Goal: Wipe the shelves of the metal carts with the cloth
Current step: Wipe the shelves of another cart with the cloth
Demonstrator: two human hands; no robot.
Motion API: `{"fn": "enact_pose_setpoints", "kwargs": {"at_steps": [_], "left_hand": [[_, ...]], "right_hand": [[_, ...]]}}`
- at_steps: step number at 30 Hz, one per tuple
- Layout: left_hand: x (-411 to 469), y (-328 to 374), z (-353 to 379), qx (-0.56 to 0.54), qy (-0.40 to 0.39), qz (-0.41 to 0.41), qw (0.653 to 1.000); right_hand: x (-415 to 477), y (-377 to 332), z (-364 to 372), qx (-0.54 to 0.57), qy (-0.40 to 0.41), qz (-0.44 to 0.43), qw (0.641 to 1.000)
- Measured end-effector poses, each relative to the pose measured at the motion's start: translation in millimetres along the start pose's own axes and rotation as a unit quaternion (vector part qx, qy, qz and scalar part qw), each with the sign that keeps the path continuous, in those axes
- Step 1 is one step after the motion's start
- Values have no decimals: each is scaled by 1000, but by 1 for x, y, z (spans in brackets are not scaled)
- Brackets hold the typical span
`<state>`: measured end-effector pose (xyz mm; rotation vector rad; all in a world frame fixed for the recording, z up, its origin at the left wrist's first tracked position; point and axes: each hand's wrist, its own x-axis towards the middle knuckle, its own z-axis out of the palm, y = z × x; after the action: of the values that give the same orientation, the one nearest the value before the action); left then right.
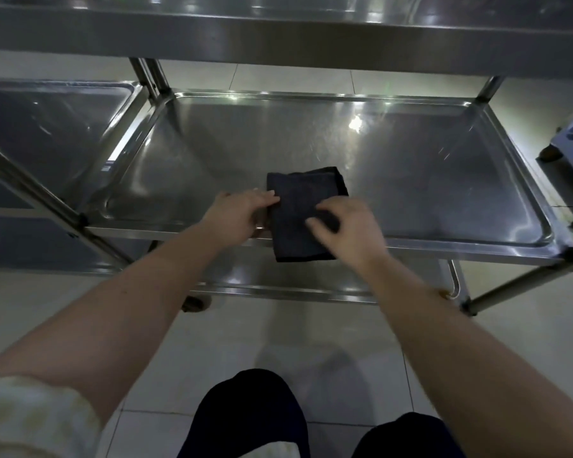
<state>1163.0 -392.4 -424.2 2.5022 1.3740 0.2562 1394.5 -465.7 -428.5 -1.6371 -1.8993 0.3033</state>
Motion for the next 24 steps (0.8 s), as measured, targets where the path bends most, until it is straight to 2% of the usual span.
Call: {"fn": "enact_pose_setpoints", "kwargs": {"at_steps": [1, 3, 5, 7, 9, 11, 15, 19, 24], "left_hand": [[1, -4, 0, 61, -17, 21, 998], [6, -3, 0, 152, 2, 60, 987], [11, 3, 1, 170, 55, 77, 981], [15, 7, 1, 160, 81, 69, 981], [17, 10, 1, 147, 95, 69, 982], [15, 13, -2, 105, 122, 74, 984], [3, 32, -10, 25, 157, 107, 981], [-19, 69, -11, -23, 126, 163, 978], [-56, 99, 27, -65, 68, 177, 980]], "right_hand": [[-3, -16, 11, -34, -36, -24, 999], [-11, -42, 33, -149, -115, -55, 981], [-17, -48, 45, -222, -118, -55, 966], [-20, -45, 42, -198, -76, -49, 976], [-19, -42, 31, -157, -68, -47, 984], [-17, -43, 13, -110, -59, -50, 991], [-23, -40, -37, 10, 20, -8, 1000], [-38, -26, -77, 10, -48, 43, 998], [-84, -3, -84, -2, -99, 60, 993]]}}
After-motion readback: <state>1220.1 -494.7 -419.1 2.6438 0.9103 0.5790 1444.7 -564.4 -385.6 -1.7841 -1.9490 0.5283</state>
